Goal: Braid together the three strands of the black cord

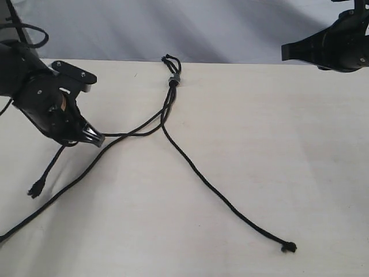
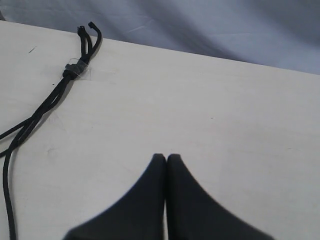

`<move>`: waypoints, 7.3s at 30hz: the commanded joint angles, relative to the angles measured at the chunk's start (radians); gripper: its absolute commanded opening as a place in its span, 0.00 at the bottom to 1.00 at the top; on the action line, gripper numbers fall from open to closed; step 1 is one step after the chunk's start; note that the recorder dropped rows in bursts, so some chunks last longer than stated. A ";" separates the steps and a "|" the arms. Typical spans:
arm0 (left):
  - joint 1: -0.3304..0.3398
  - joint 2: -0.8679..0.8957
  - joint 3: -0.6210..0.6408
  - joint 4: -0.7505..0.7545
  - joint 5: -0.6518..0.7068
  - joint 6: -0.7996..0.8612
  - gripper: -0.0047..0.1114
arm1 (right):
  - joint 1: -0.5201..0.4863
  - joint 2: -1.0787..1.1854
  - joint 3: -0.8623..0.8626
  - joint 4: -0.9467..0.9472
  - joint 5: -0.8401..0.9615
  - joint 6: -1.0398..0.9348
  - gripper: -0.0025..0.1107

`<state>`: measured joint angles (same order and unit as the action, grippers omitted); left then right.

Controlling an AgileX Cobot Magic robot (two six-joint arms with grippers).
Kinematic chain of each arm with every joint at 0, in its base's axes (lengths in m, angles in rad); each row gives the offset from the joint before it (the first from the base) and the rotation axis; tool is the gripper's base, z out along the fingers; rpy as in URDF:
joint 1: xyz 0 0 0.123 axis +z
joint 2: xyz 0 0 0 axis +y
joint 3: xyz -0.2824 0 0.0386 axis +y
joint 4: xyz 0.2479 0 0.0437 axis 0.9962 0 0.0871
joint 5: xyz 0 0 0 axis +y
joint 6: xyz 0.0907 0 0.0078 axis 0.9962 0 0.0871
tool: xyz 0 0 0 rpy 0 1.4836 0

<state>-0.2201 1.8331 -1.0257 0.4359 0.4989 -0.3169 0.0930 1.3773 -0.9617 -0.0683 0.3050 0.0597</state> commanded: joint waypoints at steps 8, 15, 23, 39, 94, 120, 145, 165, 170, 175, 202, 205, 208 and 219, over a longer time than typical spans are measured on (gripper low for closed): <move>-0.037 0.134 0.006 -0.276 0.058 0.165 0.04 | -0.007 -0.001 0.003 -0.002 -0.035 0.004 0.02; -0.265 0.132 0.006 -0.662 0.252 0.527 0.04 | -0.007 -0.001 0.003 -0.002 -0.042 0.004 0.02; -0.516 0.059 -0.041 -0.569 0.286 0.599 0.04 | -0.007 -0.001 0.003 -0.002 -0.042 0.004 0.02; -0.162 -0.176 -0.030 -0.204 0.224 0.135 0.04 | -0.007 -0.001 0.003 -0.002 -0.038 0.004 0.02; -0.081 -0.408 0.041 0.162 0.082 -0.118 0.04 | 0.757 0.617 -0.372 0.088 0.389 0.093 0.36; -0.081 -0.408 0.041 0.160 0.085 -0.125 0.04 | 0.714 0.592 -0.525 -0.439 0.676 0.108 0.02; -0.081 -0.408 0.041 0.155 0.082 -0.140 0.04 | 0.587 0.710 -0.347 0.200 0.565 -0.285 0.02; -0.081 -0.408 0.041 0.155 0.082 -0.143 0.04 | 0.431 0.439 -0.376 0.218 0.536 -0.431 0.02; -0.081 -0.408 0.041 0.155 0.082 -0.153 0.04 | 0.323 0.465 -0.362 0.220 0.534 -0.397 0.02; -0.081 -0.408 0.041 0.155 0.082 -0.153 0.04 | 0.256 0.515 -0.321 0.222 0.477 -0.397 0.02; -0.092 -0.376 0.041 -0.037 0.021 -0.077 0.04 | 0.232 0.536 -0.327 0.155 0.392 -0.423 0.85; -0.126 -0.342 0.041 -0.190 0.025 0.128 0.04 | 0.194 0.417 -0.327 0.149 0.381 -0.423 0.86; -0.170 -0.306 0.041 -0.346 0.006 0.210 0.04 | 0.142 0.291 -0.327 0.155 0.378 -0.419 0.86; -0.414 -0.119 0.041 -0.415 -0.023 0.189 0.27 | 0.037 0.044 -0.044 0.191 0.066 -0.432 0.86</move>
<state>-0.5847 1.6737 -0.9853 0.0375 0.4849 -0.1177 0.1371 1.4512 -1.0613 0.1216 0.4946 -0.3610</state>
